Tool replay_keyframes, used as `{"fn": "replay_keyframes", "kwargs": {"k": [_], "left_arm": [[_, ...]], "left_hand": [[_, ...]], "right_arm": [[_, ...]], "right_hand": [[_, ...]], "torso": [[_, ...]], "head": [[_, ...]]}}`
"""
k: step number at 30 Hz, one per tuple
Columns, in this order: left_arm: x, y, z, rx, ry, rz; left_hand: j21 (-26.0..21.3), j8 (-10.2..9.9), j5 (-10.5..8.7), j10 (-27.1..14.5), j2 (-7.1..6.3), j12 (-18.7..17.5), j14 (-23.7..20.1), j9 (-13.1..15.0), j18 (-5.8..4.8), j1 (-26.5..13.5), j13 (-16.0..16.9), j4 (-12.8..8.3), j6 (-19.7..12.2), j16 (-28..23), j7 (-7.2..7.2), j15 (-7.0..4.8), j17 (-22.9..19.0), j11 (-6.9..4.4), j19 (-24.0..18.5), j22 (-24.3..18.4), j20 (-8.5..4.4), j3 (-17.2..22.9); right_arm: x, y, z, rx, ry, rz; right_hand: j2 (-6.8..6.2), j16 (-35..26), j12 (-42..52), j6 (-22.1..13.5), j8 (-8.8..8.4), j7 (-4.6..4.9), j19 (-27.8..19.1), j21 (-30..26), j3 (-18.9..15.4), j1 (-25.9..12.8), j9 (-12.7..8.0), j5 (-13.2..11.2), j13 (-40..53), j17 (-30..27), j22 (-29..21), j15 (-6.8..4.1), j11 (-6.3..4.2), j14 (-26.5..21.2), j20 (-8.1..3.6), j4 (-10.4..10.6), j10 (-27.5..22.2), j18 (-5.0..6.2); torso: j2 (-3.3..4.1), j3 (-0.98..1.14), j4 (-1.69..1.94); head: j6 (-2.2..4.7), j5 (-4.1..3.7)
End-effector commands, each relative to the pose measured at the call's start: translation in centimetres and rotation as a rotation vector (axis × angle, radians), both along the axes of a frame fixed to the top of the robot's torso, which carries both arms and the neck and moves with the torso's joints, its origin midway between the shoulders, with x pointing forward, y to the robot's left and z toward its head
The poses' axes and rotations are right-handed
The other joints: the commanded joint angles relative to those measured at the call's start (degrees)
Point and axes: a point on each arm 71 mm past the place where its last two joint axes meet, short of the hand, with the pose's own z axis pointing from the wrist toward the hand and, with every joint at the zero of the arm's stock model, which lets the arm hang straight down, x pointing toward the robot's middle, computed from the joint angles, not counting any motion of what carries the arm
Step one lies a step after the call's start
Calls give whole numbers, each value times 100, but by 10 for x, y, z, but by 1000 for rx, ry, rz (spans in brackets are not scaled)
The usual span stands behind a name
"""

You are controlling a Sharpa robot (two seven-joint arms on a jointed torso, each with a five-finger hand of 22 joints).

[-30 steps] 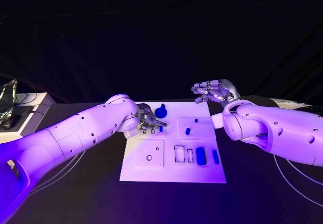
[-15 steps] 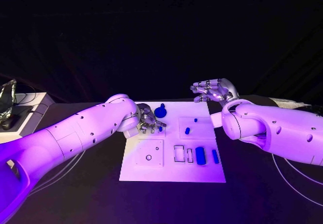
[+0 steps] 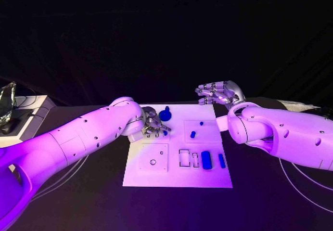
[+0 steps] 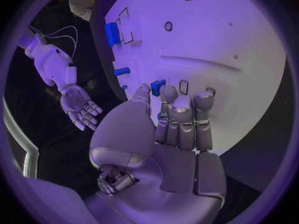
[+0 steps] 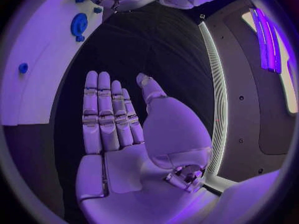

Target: Assemble the parts on the task board

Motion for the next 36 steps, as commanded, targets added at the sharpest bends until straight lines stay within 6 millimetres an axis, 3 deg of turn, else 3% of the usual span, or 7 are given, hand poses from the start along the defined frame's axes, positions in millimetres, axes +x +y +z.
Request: {"fn": "replay_keyframes", "kwargs": {"k": [1,10,14,19,24,28,36], "left_arm": [[0,-2,0,3,5,-18],[0,-1,-1,-7,12,-18],[0,-2,-1,-13,16,-23],[-1,-2,-1,-22,22,-32],[-1,-3,0,-38,17,-37],[-2,-3,2,-61,-2,-36],[-7,-1,4,-87,-27,-41]], "left_hand": [[-20,-37,17,-38,-51,19,-30,-9,-111,-3,-5,1,22,27,-4,15,0,3,-21,5,-3,21],[-27,-62,20,-42,58,24,-30,-26,-115,126,-6,-88,23,44,-16,5,13,-12,6,68,-6,216],[-49,-226,31,-84,149,-9,-50,-167,-123,492,-14,-325,19,37,-26,-16,4,-24,-12,83,-21,857],[-65,-405,40,-69,-182,-70,-61,-294,-129,427,-43,-631,48,40,-5,-7,12,-18,-25,131,-30,2351],[-84,-355,39,-37,-413,-100,-66,-161,-111,30,-57,-904,15,46,22,2,18,-10,-39,165,-17,3351],[-84,-316,67,0,-485,-111,-52,-61,-100,-175,-61,-1093,7,59,27,-1,41,-21,-25,211,-15,3744],[-75,-295,226,66,-563,-136,8,9,-94,-289,-71,-1208,48,79,13,-20,97,-42,33,282,-24,3922]], "right_arm": [[0,2,1,10,-10,23],[-1,2,1,12,-8,25],[-1,2,1,13,-6,24],[-1,2,0,13,-4,24],[-1,2,0,15,-3,25],[-1,2,0,16,-1,25],[0,-1,-1,17,-6,18]], "right_hand": [[-5,32,-18,-24,-14,5,-48,50,-43,50,-1,-23,-9,-29,4,-1,1,-41,3,-19,-36,-22],[5,71,-18,-29,-14,9,-96,138,-63,51,-1,-23,-9,-83,-4,4,8,-54,2,-35,-42,-23],[4,78,-18,-40,-14,22,-108,159,-75,41,-2,-18,-9,-95,-11,8,14,-59,0,-34,-44,-28],[5,81,-19,-46,-14,28,-114,167,-82,43,-1,-7,-9,-100,-14,10,18,-63,0,-34,-53,-29],[3,84,-17,-51,-13,34,-119,175,-91,41,-1,-3,-8,-105,-18,12,20,-66,0,-33,-55,-30],[6,87,-15,-54,-13,40,-126,183,-99,45,-1,4,-8,-111,-22,14,23,-72,2,-32,-57,-31],[13,90,-17,-61,-13,40,-145,194,-107,60,-1,15,-9,-121,-30,18,26,-86,6,-38,-71,-31]], "torso": [[-3,-1,11],[-2,-2,13],[-8,-4,13],[-7,-4,20],[-13,-1,18],[-9,-1,21],[-12,-6,17]], "head": [[-16,-17],[-35,-24],[-47,-19],[-61,-13],[-70,3],[-70,4],[-65,24]]}}
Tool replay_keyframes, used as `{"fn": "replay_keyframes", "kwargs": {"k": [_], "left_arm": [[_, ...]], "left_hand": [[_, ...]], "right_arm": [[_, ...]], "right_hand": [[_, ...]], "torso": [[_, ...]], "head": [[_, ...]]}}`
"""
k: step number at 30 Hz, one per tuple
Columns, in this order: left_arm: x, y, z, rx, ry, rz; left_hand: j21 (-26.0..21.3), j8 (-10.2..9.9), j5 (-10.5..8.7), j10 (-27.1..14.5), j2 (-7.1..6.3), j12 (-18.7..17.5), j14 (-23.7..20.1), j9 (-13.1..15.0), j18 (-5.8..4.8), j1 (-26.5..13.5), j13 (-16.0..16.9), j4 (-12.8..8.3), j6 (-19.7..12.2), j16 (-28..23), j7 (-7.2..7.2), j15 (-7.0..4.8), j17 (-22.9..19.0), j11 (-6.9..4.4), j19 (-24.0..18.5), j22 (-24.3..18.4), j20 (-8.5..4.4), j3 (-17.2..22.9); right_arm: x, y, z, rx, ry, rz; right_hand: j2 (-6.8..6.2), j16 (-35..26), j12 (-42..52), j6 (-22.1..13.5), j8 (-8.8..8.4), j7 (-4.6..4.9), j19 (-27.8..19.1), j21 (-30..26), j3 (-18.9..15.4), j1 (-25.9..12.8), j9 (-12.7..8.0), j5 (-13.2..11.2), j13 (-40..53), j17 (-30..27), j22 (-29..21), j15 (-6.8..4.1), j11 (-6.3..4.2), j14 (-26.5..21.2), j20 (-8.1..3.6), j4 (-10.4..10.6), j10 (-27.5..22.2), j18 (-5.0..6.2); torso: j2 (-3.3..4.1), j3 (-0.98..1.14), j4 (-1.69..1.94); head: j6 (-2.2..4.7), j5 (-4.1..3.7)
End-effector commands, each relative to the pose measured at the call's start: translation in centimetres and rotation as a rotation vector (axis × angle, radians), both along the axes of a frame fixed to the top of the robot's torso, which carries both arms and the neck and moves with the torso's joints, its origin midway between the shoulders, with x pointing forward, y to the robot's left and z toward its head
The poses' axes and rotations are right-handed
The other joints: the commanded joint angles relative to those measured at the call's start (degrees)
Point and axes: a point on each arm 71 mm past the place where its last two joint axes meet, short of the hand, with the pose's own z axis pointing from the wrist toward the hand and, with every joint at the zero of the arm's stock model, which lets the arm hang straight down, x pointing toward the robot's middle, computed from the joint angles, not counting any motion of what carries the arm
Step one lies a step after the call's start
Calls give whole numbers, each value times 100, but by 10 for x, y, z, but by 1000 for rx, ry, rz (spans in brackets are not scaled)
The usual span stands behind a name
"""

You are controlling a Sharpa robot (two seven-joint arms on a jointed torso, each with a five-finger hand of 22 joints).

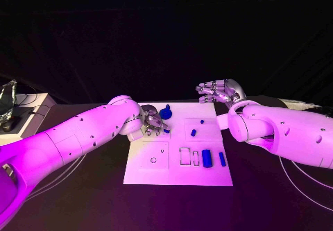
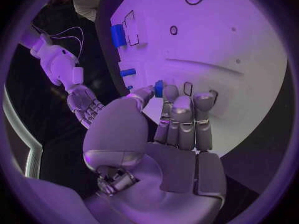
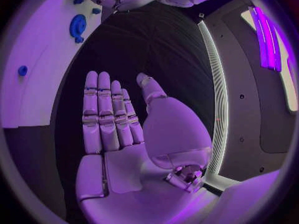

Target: Assemble the parts on the task board

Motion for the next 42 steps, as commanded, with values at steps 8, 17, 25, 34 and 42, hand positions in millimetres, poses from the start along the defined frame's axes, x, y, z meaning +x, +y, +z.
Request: {"fn": "replay_keyframes", "kwargs": {"k": [8,17,25,34,42], "left_arm": [[-10,10,6,-33,-34,-2],[-13,33,9,5,-44,72],[-14,38,9,67,-88,84],[-10,32,0,80,-94,105],[-8,28,-6,91,-84,108]], "left_hand": [[-18,20,605,215,-151,-124,162,28,-22,-195,-76,-1104,185,58,-15,-59,145,-40,135,64,-65,1069],[53,-156,1174,491,-260,-295,336,-14,-103,-253,-148,-1234,453,54,-69,-123,382,-108,352,217,-203,968],[34,-191,1269,562,-275,-324,375,202,-88,-364,-84,-1262,487,-44,-98,-149,508,-136,418,303,-190,1048],[42,-182,1289,577,-279,-323,385,240,-83,-397,-85,-1272,490,-74,-106,-157,498,-142,448,341,-188,1074],[40,-183,1291,575,-278,-323,385,246,-81,-400,-86,-1273,487,-84,-106,-158,492,-143,451,349,-185,1075]], "right_arm": [[1,-4,1,3,-18,-6],[1,-9,0,6,-21,-28],[3,-9,1,6,-59,-5],[4,-6,1,11,-83,29],[5,-5,1,11,-84,34]], "right_hand": [[1,9,-18,-45,-13,8,-77,29,-40,64,-1,39,-5,-26,-15,34,16,-99,19,-10,-77,-33],[-14,-127,-30,-101,-16,33,-411,-116,-54,61,-4,146,-7,-178,-60,175,78,-502,143,-17,-212,-89],[26,-145,-27,-184,-19,14,-738,-225,-22,122,-4,174,-11,-239,-55,310,152,-910,305,-63,-502,-60],[61,-208,-64,-612,-42,38,-1320,-103,-34,167,-39,189,-17,-257,-37,470,266,-1362,525,-117,-821,-28],[65,-212,-64,-688,-45,57,-1344,-80,-35,171,-43,192,-17,-258,-45,464,277,-1326,522,-121,-839,-38]], "torso": [[-9,1,6],[-50,2,36],[-86,9,58],[-97,12,51],[-89,15,59]], "head": [[-2,32],[-55,67],[-85,115],[-71,137],[-83,133]]}}
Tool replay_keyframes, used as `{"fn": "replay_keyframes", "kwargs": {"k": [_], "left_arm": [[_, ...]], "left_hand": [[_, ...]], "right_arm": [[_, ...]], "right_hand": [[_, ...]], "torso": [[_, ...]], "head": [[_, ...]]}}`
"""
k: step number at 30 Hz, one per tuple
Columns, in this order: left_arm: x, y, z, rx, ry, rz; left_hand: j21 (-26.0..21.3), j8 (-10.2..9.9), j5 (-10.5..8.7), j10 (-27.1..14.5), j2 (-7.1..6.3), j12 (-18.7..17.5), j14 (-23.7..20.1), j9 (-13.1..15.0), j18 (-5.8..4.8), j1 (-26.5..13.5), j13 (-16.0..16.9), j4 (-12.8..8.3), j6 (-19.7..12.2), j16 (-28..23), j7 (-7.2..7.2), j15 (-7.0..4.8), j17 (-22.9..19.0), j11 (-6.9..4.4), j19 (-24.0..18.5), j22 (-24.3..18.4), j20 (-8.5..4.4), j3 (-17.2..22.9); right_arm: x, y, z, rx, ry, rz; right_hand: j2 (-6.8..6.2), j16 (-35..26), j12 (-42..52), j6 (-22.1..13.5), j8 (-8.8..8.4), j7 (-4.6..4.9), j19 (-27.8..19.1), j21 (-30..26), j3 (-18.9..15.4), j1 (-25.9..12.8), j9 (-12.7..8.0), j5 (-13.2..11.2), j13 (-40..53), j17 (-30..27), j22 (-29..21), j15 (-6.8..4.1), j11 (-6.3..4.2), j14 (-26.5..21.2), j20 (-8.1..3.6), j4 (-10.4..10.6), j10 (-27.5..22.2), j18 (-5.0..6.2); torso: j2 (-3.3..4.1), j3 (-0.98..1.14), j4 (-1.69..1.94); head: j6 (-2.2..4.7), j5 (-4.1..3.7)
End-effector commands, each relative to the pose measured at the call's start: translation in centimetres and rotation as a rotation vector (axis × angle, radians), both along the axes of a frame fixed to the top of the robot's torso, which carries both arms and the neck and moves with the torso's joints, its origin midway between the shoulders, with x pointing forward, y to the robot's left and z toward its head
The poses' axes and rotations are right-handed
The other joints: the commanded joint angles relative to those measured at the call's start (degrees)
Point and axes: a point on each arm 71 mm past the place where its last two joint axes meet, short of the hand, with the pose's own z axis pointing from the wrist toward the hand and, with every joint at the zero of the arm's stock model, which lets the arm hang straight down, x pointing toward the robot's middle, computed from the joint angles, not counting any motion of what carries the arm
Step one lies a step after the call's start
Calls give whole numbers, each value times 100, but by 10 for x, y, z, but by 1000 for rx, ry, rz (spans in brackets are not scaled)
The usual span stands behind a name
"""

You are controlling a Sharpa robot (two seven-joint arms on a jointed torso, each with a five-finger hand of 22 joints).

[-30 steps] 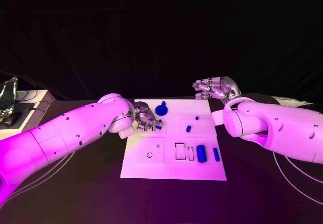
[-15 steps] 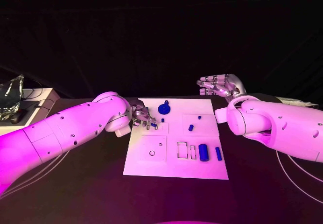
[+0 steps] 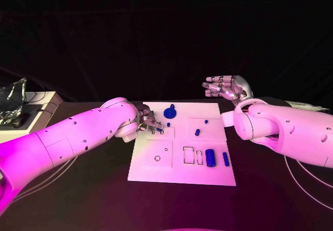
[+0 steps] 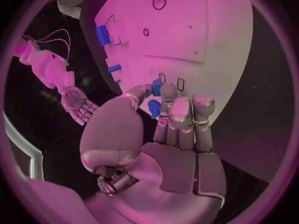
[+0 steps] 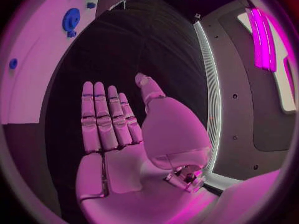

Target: Assemble the parts on the task board

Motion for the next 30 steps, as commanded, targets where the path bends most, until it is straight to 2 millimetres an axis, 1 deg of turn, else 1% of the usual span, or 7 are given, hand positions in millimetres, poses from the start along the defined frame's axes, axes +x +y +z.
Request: {"fn": "replay_keyframes", "kwargs": {"k": [1,5,9,14,15,18,30], "left_arm": [[0,-3,-2,8,-6,3],[-1,-6,-5,14,2,-5],[-2,-9,-9,17,9,-11],[-3,-9,-12,17,12,-11],[-3,-9,-12,18,13,-10],[-4,-8,-13,19,14,-9],[-3,-8,-13,35,6,-14]], "left_hand": [[9,40,26,75,43,-18,26,7,-82,-18,4,-1026,4,-17,-11,-6,-5,-38,30,5,8,1071],[9,40,26,75,43,-18,26,7,-82,-18,4,-1026,4,-17,-11,-6,-5,-38,30,5,8,1071],[9,40,26,75,43,-18,26,7,-82,-18,4,-1026,4,-17,-11,-6,-5,-38,30,5,8,1071],[3,35,25,65,48,-15,32,24,-77,-16,5,-1029,2,-26,-9,-4,2,-36,38,32,17,1066],[3,35,25,65,48,-15,32,24,-77,-16,5,-1029,2,-26,-9,-4,2,-36,38,32,17,1066],[3,35,25,65,48,-15,32,24,-77,-16,5,-1029,2,-26,-9,-4,2,-36,38,32,17,1066],[-2,24,21,64,49,-15,33,32,-82,-6,0,-1030,0,-36,-6,-1,6,-34,42,61,15,1060]], "right_arm": [[0,3,1,5,-21,33],[0,3,0,6,-15,31],[0,3,0,10,-7,28],[0,3,-2,15,10,26],[0,2,-2,17,15,24],[0,2,-3,19,21,23],[0,2,-4,25,34,25]], "right_hand": [[12,-21,-38,-49,-24,10,-47,36,1,55,-9,36,-5,-10,-10,8,1,10,2,-32,-29,-39],[10,-20,-38,-90,-26,32,-59,44,-5,50,-11,34,-5,-9,-11,13,9,0,6,-30,-44,-40],[14,-21,-37,-99,-26,46,-66,52,-9,46,-11,31,-4,-10,-10,16,13,-7,10,-25,-44,-40],[18,-20,-38,-165,-29,60,-98,52,-21,37,-14,22,-5,-10,-14,31,27,-49,23,-16,-79,-44],[16,-20,-38,-177,-29,64,-106,54,-28,37,-14,20,-5,-10,-13,33,29,-58,27,-14,-82,-43],[16,-20,-38,-177,-29,64,-106,54,-28,37,-14,20,-5,-10,-13,33,29,-58,27,-14,-82,-43],[13,-19,-37,-157,-28,83,-132,73,-61,34,-13,21,-5,-9,-11,38,30,-73,36,2,-65,-38]], "torso": [[8,1,6],[8,-2,8],[7,-2,2],[10,-1,-2],[6,-3,4],[3,-3,7],[5,-3,3]], "head": [[-15,13],[-23,1],[3,7],[-1,-2],[-14,-12],[-19,-11],[-38,-5]]}}
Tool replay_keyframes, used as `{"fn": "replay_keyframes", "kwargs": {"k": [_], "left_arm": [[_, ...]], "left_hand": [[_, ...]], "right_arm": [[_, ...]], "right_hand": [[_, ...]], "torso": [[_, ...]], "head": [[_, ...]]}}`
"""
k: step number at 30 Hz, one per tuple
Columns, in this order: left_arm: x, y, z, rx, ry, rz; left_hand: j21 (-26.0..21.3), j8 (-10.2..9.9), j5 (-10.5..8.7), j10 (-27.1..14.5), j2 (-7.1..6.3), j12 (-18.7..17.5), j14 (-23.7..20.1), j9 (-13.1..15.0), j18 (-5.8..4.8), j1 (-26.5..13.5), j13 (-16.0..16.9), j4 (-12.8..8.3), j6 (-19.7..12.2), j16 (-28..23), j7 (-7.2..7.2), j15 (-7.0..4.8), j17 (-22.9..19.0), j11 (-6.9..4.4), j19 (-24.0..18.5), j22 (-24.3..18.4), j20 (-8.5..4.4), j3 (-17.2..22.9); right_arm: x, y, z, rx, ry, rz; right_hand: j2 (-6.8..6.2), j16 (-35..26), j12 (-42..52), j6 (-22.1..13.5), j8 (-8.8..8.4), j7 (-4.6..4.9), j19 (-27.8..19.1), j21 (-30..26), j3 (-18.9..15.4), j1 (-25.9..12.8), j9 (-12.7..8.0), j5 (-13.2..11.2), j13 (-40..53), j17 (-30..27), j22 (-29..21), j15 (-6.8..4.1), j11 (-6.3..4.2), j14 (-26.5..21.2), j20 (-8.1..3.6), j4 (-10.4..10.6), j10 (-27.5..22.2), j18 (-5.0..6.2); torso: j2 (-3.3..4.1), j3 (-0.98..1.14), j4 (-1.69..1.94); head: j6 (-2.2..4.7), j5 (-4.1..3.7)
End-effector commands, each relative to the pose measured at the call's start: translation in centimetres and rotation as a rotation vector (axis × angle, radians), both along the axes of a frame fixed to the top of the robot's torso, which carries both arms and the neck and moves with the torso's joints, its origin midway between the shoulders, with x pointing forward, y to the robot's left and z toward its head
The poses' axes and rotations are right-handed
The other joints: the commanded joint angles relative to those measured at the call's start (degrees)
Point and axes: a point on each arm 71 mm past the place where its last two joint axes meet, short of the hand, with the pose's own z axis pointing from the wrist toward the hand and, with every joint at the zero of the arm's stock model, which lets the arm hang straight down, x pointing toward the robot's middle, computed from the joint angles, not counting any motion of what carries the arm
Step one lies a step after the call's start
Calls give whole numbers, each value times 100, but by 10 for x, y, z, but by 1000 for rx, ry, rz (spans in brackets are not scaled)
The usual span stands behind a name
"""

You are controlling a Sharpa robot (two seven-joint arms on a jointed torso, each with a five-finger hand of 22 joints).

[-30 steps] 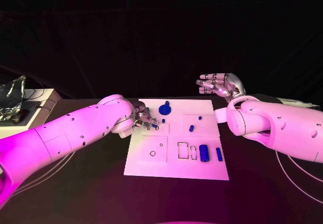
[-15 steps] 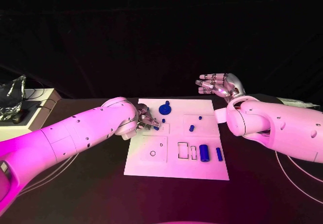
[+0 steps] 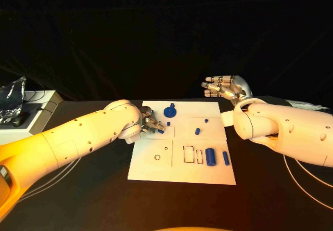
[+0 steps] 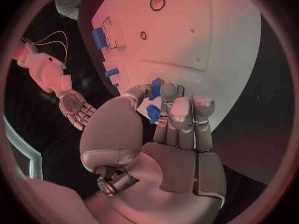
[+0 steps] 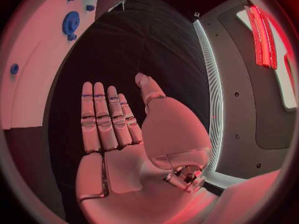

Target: Assemble the parts on the task board

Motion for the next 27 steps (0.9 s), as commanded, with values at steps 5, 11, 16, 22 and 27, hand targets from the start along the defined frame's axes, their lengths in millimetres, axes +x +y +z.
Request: {"fn": "replay_keyframes", "kwargs": {"k": [5,11,16,22,27], "left_arm": [[0,-2,-2,41,-25,-11],[0,-1,-2,47,-45,-8],[-1,1,-2,29,-58,-1],[-3,2,-2,16,-63,5],[-4,2,-2,16,-58,-1]], "left_hand": [[-5,-4,32,40,71,-13,36,6,-82,23,2,-953,5,-34,-8,-2,11,-43,22,14,-7,981],[-5,-5,32,42,70,-12,36,6,-83,32,1,-955,9,-35,-8,-2,11,-44,25,22,-9,985],[20,-2,82,71,33,-9,47,9,-91,32,-3,-964,44,-7,-12,-8,46,-52,65,82,-23,1038],[49,4,208,99,-1,-10,55,14,-97,19,-8,-982,72,13,-19,-15,65,-62,104,133,-30,1056],[57,-1,217,110,-8,-14,55,14,-98,21,-10,-987,82,17,-20,-17,65,-64,117,154,-33,1055]], "right_arm": [[0,2,-1,8,8,20],[0,2,-1,9,9,21],[-1,2,-1,8,10,19],[-1,1,-2,8,11,17],[-1,1,-2,8,13,17]], "right_hand": [[15,-19,-38,0,-28,26,-49,32,-36,34,-7,22,-6,-5,-7,6,-11,-47,-13,6,-14,-38],[14,-20,-39,14,-26,25,-62,34,-42,36,-6,26,-6,-5,-8,9,-11,-58,-10,9,-12,-40],[15,-19,-38,21,-26,30,-73,43,-52,35,-5,28,-6,-5,-7,11,-10,-65,-8,17,-9,-40],[18,-20,-38,16,-27,43,-89,43,-59,27,-6,34,-6,-5,-9,18,-6,-85,-3,30,-10,-44],[18,-20,-38,16,-27,43,-89,43,-59,27,-6,34,-6,-5,-9,18,-6,-85,-3,30,-10,-44]], "torso": [[5,0,-8],[5,2,-1],[7,1,-2],[5,2,0],[4,-2,6]], "head": [[-3,5],[-17,-12],[-28,-17],[-44,-23],[-58,-31]]}}
